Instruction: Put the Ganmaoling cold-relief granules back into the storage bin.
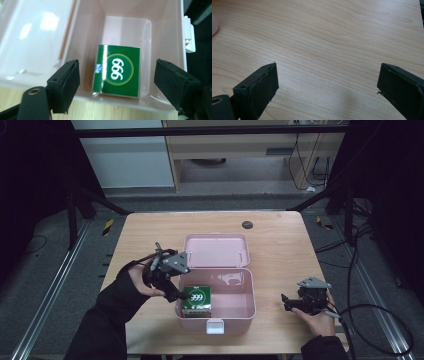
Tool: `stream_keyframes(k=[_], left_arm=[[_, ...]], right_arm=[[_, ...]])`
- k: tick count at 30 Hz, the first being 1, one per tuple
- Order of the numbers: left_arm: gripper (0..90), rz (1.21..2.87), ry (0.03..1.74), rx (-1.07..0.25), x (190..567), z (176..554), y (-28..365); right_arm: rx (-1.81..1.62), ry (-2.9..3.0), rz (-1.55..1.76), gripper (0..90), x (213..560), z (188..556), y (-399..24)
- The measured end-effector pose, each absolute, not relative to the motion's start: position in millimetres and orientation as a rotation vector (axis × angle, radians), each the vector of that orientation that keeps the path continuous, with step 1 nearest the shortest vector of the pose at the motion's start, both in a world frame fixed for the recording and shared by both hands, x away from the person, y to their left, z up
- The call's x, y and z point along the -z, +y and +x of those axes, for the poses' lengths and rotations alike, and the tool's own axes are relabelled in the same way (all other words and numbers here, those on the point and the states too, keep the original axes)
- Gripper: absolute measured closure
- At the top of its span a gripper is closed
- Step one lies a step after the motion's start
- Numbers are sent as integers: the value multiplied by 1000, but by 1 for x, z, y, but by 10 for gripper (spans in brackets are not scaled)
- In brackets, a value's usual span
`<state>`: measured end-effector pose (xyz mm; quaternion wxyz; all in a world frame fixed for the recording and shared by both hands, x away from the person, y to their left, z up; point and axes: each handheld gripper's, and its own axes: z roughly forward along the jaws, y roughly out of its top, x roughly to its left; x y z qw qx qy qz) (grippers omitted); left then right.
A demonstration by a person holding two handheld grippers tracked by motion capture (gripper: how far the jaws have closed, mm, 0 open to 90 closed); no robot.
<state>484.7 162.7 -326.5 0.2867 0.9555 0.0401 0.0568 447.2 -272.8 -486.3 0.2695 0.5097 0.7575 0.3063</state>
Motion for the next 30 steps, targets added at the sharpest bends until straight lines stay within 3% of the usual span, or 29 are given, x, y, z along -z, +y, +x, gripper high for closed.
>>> stream_keyframes(k=[14,30], left_arm=[[277,2463,376,-223,339,475,238],[252,2271,941,-293,441,483,292]], right_arm=[[-826,2034,1366,49,486,446,-273],[-803,2038,1374,54,492,446,-274]])
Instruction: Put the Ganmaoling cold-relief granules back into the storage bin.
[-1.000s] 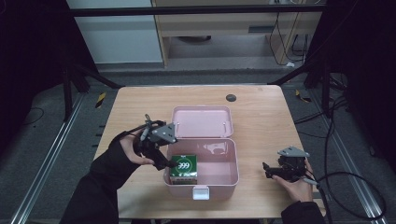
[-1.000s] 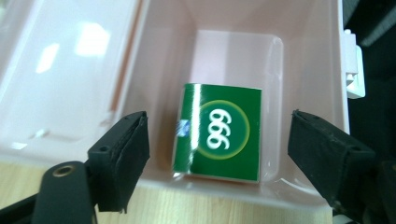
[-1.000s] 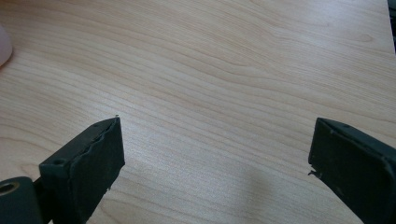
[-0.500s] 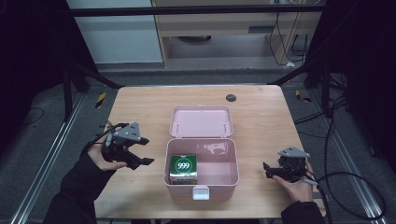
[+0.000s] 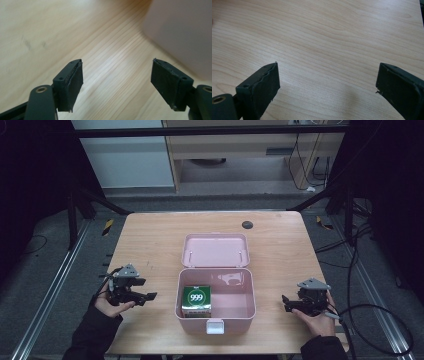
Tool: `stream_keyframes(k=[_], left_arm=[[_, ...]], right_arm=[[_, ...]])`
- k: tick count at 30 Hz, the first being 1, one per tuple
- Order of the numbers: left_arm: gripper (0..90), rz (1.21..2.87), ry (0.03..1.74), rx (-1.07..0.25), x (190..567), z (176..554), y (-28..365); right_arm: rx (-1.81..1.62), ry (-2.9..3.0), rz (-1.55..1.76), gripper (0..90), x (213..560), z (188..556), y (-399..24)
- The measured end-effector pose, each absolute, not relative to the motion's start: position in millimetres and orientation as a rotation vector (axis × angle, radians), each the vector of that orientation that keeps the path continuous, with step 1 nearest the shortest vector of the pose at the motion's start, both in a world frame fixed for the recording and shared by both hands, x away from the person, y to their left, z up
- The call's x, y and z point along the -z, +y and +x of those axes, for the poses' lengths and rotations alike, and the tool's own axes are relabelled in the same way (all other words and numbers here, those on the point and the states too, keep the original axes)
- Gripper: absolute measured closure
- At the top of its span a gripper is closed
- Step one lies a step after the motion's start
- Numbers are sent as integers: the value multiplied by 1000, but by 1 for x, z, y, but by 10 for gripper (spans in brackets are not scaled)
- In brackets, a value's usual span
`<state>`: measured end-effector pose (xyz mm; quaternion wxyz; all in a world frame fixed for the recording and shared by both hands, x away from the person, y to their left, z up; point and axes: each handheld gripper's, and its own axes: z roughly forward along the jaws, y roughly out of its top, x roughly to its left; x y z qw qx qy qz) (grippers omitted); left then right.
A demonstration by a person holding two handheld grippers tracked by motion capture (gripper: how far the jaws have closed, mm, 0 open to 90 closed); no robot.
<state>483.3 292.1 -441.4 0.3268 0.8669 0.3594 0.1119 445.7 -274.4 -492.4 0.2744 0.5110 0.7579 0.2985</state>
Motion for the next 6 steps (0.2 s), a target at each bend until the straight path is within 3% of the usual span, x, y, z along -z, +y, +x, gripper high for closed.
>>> stream_keyframes(k=[6], left_arm=[[221,2208,1090,-356,457,487,303]], right_arm=[[-802,2031,1397,54,497,444,-278]])
